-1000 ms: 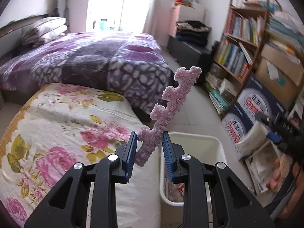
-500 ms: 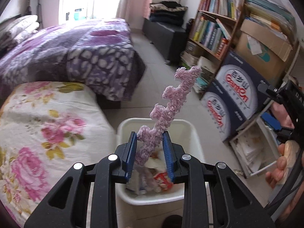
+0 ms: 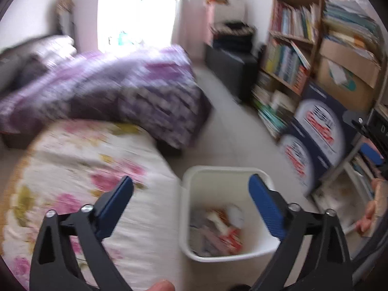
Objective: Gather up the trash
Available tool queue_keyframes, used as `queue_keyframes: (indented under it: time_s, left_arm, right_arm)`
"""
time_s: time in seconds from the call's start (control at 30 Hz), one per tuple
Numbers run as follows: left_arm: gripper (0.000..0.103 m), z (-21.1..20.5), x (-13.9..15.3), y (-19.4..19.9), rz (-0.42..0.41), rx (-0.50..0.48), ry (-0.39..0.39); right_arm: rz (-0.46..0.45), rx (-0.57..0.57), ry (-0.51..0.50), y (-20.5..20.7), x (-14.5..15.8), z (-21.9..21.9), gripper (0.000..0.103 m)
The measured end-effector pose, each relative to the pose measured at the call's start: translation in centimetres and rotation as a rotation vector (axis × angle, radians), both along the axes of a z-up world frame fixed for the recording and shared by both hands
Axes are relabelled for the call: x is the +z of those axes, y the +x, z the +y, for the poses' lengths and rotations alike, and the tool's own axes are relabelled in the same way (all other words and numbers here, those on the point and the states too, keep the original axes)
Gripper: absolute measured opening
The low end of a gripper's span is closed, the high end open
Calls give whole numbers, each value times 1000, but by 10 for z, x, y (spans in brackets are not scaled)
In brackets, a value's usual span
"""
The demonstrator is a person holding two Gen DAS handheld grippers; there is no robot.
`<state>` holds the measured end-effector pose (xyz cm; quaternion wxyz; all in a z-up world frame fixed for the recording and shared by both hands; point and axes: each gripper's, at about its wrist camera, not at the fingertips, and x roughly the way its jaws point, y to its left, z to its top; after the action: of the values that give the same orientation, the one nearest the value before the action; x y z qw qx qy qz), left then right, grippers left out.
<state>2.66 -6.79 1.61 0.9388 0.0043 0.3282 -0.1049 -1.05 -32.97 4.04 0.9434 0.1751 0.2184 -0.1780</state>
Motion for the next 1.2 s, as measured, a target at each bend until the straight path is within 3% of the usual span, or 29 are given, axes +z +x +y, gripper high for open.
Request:
queue_keyframes:
  time_s: [0.13,0.23,0.53,0.63,0.87,1.2]
  left_arm:
    - [96,31,14,-24,-110,99,35]
    - [96,51,14,-40,-140,152,33]
    - [96,82,-22,-68,-169,239,56]
    - [96,89,-32,-66,-140,245,46]
    - [96,93,-41,-62,-110,241,42]
    - [96,90,-45,-62,-102,240,53]
  right_arm:
    - [-4,14,-151,-18,7,47,96]
    - [0,38,-233,-36,-2,82,96]
    - [46,102,-258,-50,-41,122,96]
    - [48,118,-299,-49,-48,131,96]
    - [57,146,-356,-46,-58,149,96]
    - [55,172,-362,-46,-61,154,96]
